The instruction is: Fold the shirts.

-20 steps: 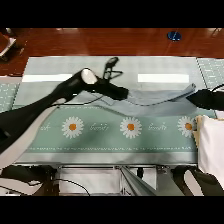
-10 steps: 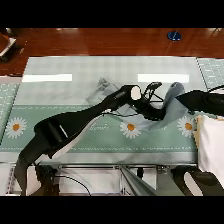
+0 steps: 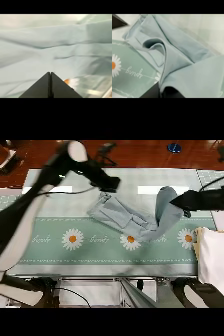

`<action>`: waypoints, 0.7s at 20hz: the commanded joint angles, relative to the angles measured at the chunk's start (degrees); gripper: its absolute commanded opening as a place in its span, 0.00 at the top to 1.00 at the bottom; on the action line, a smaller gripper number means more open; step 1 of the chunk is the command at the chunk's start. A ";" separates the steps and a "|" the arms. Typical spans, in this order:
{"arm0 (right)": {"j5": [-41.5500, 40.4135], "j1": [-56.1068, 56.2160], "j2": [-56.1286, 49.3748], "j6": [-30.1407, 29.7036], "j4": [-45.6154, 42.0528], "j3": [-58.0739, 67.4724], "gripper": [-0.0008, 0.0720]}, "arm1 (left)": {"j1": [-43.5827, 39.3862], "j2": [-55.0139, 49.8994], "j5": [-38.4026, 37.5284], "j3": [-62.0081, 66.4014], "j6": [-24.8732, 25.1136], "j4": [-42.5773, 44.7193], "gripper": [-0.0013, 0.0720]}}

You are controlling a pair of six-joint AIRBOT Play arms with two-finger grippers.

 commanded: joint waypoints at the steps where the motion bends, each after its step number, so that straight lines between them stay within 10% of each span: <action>1: -0.04 6.54 -12.17 -0.85 0.13 9.29 0.96 | 9.07 16.92 -2.38 -13.29 3.32 10.62 0.95; 8: -4.26 23.50 -40.68 1.53 -4.72 31.43 0.96 | 15.54 48.98 10.29 -49.16 -4.39 11.08 0.95; 14: -5.01 27.63 -54.62 3.50 -4.17 42.71 0.96 | 15.50 54.36 12.83 -60.67 -7.37 10.03 0.95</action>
